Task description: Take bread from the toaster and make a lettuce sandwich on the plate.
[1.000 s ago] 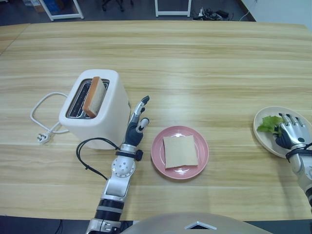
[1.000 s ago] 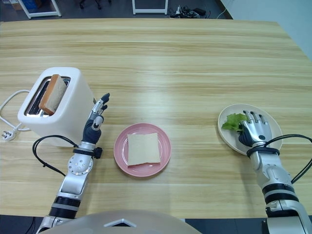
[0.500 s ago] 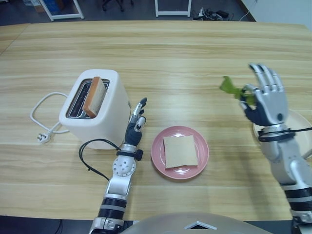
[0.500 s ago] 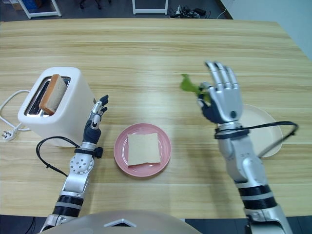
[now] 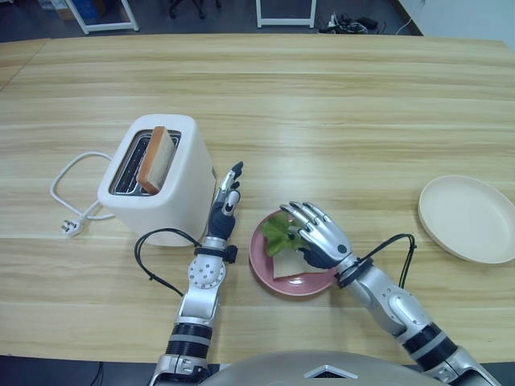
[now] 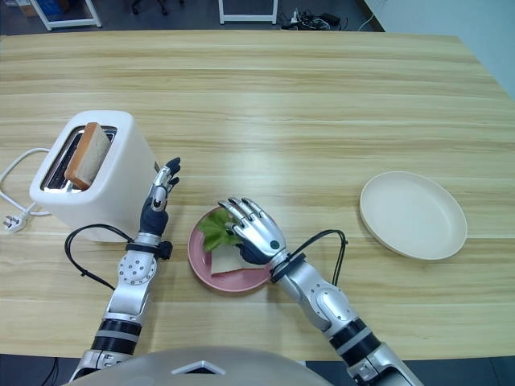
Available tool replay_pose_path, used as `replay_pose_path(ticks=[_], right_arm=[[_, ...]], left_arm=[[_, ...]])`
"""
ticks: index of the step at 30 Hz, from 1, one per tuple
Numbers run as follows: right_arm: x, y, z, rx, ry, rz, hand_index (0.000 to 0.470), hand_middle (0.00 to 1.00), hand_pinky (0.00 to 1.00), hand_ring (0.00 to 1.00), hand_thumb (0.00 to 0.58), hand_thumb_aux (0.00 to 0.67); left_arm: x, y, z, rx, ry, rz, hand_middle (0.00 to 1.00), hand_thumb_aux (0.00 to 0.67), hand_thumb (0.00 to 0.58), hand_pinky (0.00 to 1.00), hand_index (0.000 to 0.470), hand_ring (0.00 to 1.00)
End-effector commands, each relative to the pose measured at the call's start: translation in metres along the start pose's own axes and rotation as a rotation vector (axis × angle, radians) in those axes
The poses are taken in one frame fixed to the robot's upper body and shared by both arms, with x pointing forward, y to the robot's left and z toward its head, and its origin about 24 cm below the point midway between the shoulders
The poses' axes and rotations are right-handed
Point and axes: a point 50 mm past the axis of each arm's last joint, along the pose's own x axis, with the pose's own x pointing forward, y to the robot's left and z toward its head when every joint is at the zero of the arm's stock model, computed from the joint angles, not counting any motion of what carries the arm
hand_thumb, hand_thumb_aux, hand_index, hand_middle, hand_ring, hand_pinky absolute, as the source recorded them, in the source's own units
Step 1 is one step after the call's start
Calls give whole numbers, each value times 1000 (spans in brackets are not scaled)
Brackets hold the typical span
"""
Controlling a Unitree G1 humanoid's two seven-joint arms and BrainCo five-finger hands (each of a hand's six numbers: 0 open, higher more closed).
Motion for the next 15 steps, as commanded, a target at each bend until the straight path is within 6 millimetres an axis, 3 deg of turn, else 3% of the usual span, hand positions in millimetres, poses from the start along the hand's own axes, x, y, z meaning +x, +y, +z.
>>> replay_pose_path(ticks=[1, 6, 7, 8, 9, 15], right_arm=[[-4, -13, 1, -25, -1, -21, 470, 0, 0, 0, 580, 670], [-9, -12, 4, -22, 0, 25, 470, 0, 0, 0, 580, 670], [-11, -7, 2, -12, 7, 68, 450, 0, 0, 0, 579, 641], [-14, -3, 1, -10, 6, 125, 302, 0, 0, 0, 506, 431], [-17, 1, 0, -4, 5, 171, 0, 0, 0, 0, 0, 0], [-23, -4, -7, 3, 10, 239, 0, 0, 0, 0, 0, 0]], left_arm=[[0, -2, -3, 10, 16, -6, 0, 0, 0, 0, 0, 0], [-1, -2, -5, 18, 22, -12, 0, 0, 0, 0, 0, 0], [-1, -2, -6, 20, 24, -13, 0, 0, 0, 0, 0, 0], [-1, -2, -6, 22, 27, -16, 0, 0, 0, 0, 0, 0], [0, -2, -7, 24, 30, -18, 0, 0, 0, 0, 0, 0], [0, -1, -8, 32, 35, -23, 0, 0, 0, 0, 0, 0]])
